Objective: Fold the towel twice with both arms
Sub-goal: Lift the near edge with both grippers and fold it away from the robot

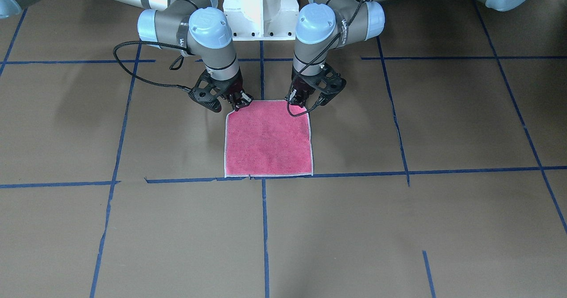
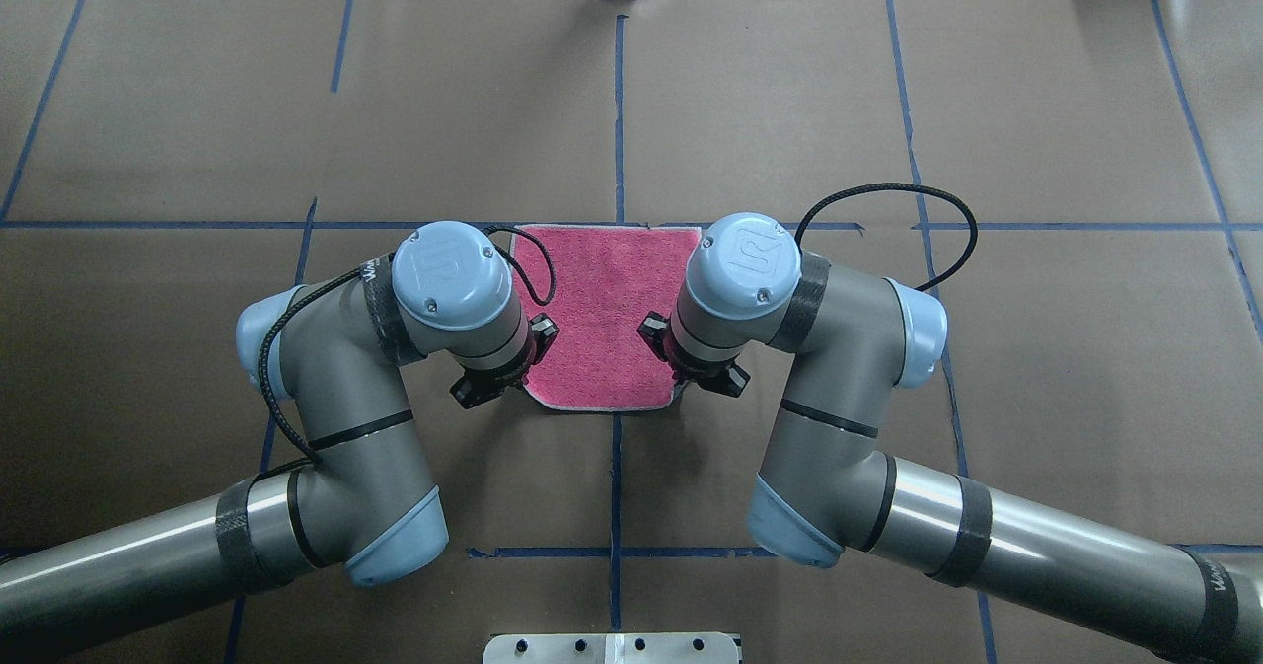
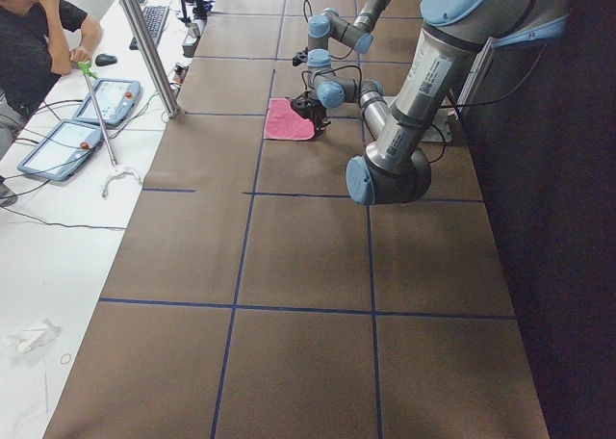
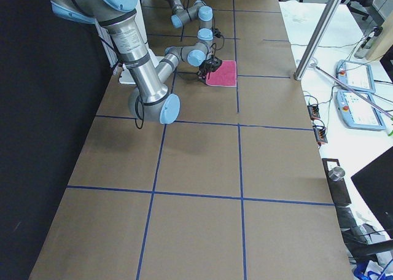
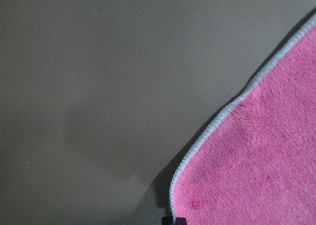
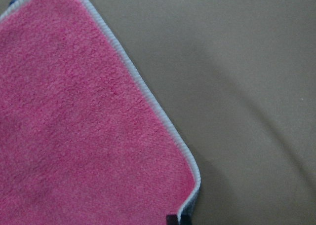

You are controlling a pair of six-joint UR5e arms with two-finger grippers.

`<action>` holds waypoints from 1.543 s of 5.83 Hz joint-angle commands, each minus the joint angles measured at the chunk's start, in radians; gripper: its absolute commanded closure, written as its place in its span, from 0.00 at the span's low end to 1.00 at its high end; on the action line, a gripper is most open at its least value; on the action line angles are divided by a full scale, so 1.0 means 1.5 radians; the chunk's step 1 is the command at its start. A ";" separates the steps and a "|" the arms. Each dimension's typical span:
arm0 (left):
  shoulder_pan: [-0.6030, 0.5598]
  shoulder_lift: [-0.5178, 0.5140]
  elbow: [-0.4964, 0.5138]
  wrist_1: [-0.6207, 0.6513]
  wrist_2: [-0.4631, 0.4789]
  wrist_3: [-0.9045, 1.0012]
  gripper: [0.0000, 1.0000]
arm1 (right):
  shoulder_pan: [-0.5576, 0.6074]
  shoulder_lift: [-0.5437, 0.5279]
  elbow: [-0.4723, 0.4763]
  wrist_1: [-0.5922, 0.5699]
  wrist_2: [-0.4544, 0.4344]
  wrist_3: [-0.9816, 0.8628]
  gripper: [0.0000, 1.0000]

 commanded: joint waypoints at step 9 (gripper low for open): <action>-0.030 0.041 -0.102 0.059 -0.093 0.001 1.00 | 0.055 -0.058 0.086 -0.007 0.148 0.082 1.00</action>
